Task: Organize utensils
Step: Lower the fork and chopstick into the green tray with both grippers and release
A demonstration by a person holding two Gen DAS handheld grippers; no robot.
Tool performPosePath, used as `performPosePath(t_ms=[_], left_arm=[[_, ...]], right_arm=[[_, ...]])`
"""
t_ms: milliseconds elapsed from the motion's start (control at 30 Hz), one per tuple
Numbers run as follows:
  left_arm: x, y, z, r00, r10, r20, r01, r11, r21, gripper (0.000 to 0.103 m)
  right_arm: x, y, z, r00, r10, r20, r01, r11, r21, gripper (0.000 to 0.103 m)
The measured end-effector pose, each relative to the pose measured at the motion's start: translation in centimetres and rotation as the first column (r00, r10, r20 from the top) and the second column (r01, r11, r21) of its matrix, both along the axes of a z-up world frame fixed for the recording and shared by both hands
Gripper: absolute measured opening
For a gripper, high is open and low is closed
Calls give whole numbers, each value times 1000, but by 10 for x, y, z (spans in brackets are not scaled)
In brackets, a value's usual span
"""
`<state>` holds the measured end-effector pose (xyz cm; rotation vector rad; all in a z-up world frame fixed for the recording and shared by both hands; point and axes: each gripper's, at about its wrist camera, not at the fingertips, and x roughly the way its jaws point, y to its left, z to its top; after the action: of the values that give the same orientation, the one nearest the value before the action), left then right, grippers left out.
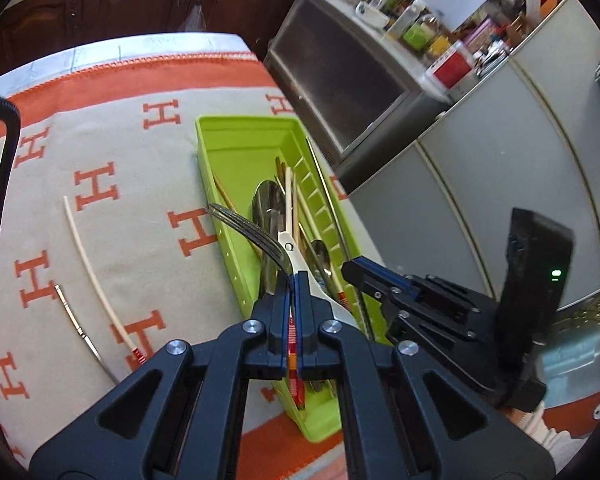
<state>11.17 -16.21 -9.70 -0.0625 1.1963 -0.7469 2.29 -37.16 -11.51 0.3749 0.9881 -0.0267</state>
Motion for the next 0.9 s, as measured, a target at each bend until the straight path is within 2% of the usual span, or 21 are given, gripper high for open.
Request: performPosePath(t_ms=[100,200,500,633,800,900], left_arm=[[4,-15,-15,1000,-10,4,10,999,39,0],[8,-22,-24,1000,-1,6,1,999,47,0],[13,-18,-16,999,9,36,-10,1000,28,1],[6,-8,-9,999,23,37,-24,1000,15,15],[-8,5,3,997,26,69,-27,999,20,23],[-17,15,11,995,30,90,-33,999,27,33]], right_arm=[[12,1,-10,1000,9,-22,-9,1000,3,5],[25,2,-20,999,20,-43,-19,1000,23,6],[40,8,-26,998,37,-58,-35,999,30,11],[34,13,-19,998,45,-47,-43,999,25,11],[23,22,-7,998,57,-27,-56,998,21,11],[15,26,0,998,62,-17,-61,998,18,11]])
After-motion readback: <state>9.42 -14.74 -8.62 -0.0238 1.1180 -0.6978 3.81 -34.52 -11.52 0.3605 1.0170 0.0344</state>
